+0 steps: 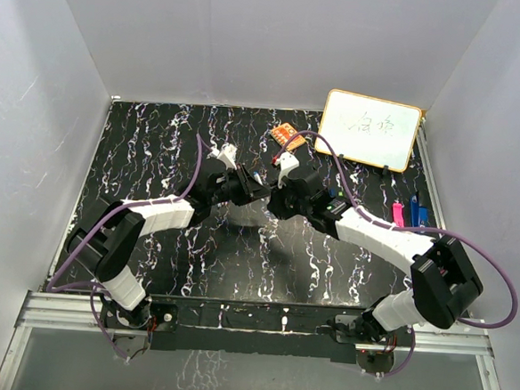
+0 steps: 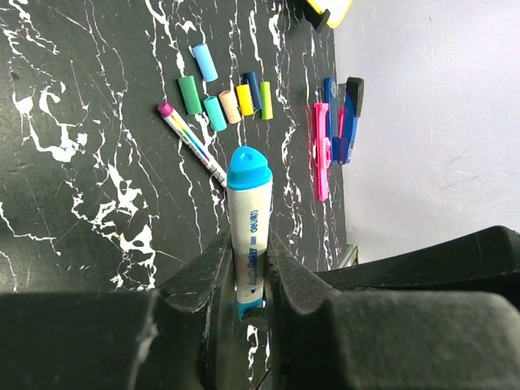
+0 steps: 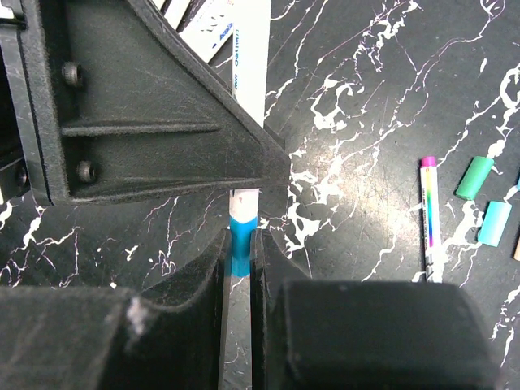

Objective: Open the pen caps

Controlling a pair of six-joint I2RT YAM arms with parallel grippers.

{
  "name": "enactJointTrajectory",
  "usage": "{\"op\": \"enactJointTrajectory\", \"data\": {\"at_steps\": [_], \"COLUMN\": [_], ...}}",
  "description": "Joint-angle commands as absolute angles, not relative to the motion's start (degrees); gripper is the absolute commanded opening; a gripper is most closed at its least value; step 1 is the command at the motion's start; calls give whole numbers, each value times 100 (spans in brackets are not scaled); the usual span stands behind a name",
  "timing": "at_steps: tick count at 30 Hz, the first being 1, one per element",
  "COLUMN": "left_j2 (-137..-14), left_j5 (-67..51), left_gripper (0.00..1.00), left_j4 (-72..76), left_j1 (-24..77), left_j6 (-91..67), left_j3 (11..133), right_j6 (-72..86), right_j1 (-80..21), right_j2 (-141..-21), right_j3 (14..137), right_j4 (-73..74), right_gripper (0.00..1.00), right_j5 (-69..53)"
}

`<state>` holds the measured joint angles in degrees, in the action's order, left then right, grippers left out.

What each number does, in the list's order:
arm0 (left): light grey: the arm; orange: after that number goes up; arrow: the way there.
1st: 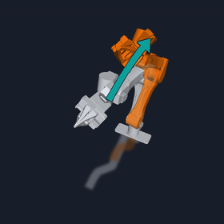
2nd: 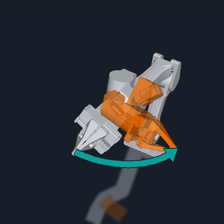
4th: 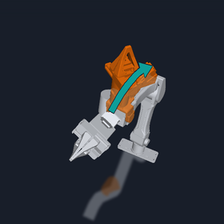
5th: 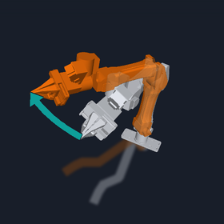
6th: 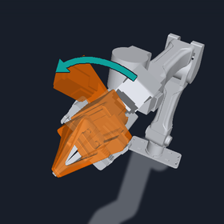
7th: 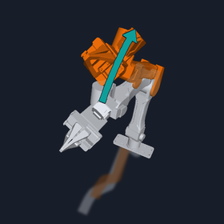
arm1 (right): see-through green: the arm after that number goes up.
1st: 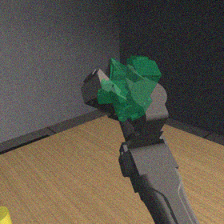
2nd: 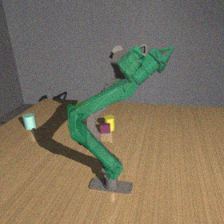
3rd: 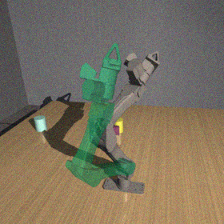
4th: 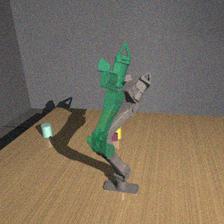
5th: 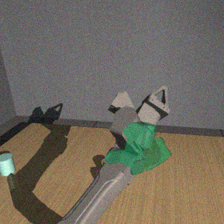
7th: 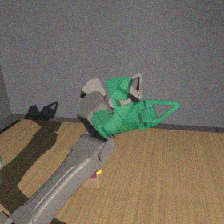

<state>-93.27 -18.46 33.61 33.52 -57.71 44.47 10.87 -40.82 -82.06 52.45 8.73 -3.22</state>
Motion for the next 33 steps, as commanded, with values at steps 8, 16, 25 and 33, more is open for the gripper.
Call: {"op": "enactJointTrajectory", "data": {"at_steps": [8, 16, 25, 33], "left_j2": [-9148, -9071, -8974, -8909], "left_j5": [-1792, -1823, -1958, -1981], "left_gripper": [0, 0, 0, 0], "left_j4": [3412, 3269, 3351, 3395], "left_j1": [3375, 3377, 3376, 3375], "left_j6": [-5757, -5763, -5861, -5898], "left_j3": [4556, 4755, 4755, 4698], "right_j6": [1104, 1107, 1074, 1063], "right_j1": [-4111, -4111, -4113, -4107], "right_j2": [-7947, -8055, -8220, -8303], "right_j3": [5457, 5414, 5464, 5527], "right_j4": [518, 510, 427, 404], "right_gripper": [43, 49, 43, 29], "right_j5": [-374, -383, -404, -398]}}
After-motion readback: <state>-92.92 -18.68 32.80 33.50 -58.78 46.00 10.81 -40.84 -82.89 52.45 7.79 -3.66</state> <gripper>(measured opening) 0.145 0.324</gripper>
